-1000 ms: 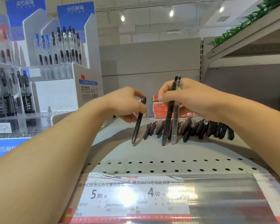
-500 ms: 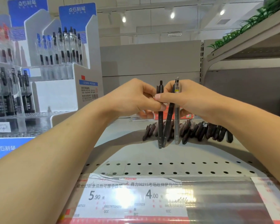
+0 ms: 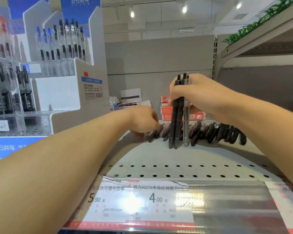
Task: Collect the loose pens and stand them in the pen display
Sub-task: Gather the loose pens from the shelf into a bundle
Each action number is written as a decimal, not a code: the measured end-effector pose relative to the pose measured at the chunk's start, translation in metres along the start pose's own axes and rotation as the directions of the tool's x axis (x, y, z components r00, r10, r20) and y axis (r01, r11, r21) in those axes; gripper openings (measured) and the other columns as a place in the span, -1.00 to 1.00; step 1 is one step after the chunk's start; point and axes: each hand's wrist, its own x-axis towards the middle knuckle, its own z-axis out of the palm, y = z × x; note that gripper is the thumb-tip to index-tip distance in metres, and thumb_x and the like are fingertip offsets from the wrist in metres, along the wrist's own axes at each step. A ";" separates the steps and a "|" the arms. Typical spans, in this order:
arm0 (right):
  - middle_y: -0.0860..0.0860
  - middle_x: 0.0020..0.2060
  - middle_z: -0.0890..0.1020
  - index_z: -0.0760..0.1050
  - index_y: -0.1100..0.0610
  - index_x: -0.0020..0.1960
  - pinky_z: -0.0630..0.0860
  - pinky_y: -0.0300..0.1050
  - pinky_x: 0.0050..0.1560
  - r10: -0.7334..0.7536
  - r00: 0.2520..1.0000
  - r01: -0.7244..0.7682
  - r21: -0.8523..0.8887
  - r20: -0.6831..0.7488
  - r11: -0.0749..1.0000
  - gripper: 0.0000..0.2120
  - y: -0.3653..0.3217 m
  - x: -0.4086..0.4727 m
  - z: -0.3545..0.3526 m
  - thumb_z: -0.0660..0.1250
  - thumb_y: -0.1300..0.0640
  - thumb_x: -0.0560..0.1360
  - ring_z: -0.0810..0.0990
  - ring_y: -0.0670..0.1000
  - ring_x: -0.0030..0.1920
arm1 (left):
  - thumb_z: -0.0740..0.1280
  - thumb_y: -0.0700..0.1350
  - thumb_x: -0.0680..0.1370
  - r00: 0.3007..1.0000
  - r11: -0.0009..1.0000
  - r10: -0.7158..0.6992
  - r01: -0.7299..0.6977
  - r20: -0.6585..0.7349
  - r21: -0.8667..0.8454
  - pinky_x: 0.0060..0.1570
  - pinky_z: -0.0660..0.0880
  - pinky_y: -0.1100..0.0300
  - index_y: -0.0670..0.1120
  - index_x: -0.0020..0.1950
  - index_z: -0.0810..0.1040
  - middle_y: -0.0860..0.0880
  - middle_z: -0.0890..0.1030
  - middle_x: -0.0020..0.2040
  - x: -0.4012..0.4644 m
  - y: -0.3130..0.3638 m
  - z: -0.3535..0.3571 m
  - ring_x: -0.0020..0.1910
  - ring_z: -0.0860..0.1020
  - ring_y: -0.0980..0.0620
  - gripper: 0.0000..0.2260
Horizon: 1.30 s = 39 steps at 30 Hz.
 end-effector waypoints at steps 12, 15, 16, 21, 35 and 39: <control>-0.08 -0.34 0.62 0.57 0.01 -0.11 0.56 -0.28 -0.31 0.002 0.999 -0.006 0.089 0.041 0.996 -0.89 0.008 0.001 -0.001 0.45 0.20 0.51 0.65 -0.10 -0.28 | 0.43 0.01 0.52 0.973 0.970 -0.171 0.194 0.155 -0.148 -0.37 0.54 0.27 -0.06 0.22 0.61 -0.01 0.63 -0.25 0.006 -0.014 -0.009 -0.43 0.52 0.04 -0.69; -0.11 -0.37 0.62 0.58 0.02 -0.08 0.52 -0.33 -0.36 0.017 0.999 -0.021 0.093 0.046 0.995 -0.91 0.008 0.001 -0.002 0.46 0.19 0.52 0.64 -0.14 -0.34 | 0.51 -0.03 0.48 0.968 0.958 -0.167 0.205 0.189 -0.202 -0.41 0.49 0.31 -0.07 0.19 0.63 0.05 0.58 -0.45 -0.005 -0.016 -0.017 -0.53 0.47 0.09 -0.68; -0.12 -0.39 0.62 0.58 0.02 -0.09 0.51 -0.33 -0.37 0.022 0.999 -0.026 0.097 0.048 0.995 -0.91 0.008 0.001 -0.002 0.46 0.19 0.52 0.63 -0.14 -0.35 | 0.52 -0.03 0.47 0.970 0.958 -0.164 0.200 0.182 -0.204 -0.42 0.48 0.32 -0.05 0.19 0.63 0.06 0.57 -0.47 -0.009 -0.017 -0.019 -0.54 0.47 0.10 -0.68; -0.09 -0.42 0.59 0.58 -0.02 -0.30 0.50 -0.10 -0.16 0.035 0.999 -0.036 0.048 0.036 0.998 -0.79 0.009 0.001 -0.003 0.45 0.14 0.50 0.60 -0.09 -0.35 | 0.46 -0.08 0.54 0.997 0.882 -0.023 -0.012 -0.070 -0.471 -0.35 0.53 0.30 -0.07 0.04 0.67 -0.02 0.64 -0.22 -0.022 -0.012 -0.034 -0.43 0.55 0.12 -0.87; 0.11 -0.20 0.64 0.55 0.09 -0.12 0.53 0.33 0.24 0.043 0.999 -0.040 0.067 -0.034 0.997 -0.85 -0.001 -0.004 0.000 0.48 0.05 0.50 0.69 0.22 -0.03 | 0.40 -0.03 0.48 0.955 0.738 0.292 -0.260 -0.052 -0.623 -0.19 0.60 0.22 -0.01 -0.07 0.73 -0.10 0.72 -0.03 -0.042 0.008 -0.039 -0.15 0.70 0.00 -0.87; -0.02 -0.28 0.56 0.48 -0.01 -0.28 0.53 0.31 0.25 0.052 0.998 -0.046 0.120 -0.047 0.992 -0.77 -0.002 -0.004 0.001 0.47 0.14 0.48 0.66 0.13 -0.08 | 0.32 0.02 0.57 0.989 0.951 0.052 -0.091 -0.136 -0.297 -0.32 0.56 0.26 0.03 0.01 0.67 0.02 0.71 -0.13 -0.017 -0.009 -0.026 -0.25 0.68 0.07 -0.85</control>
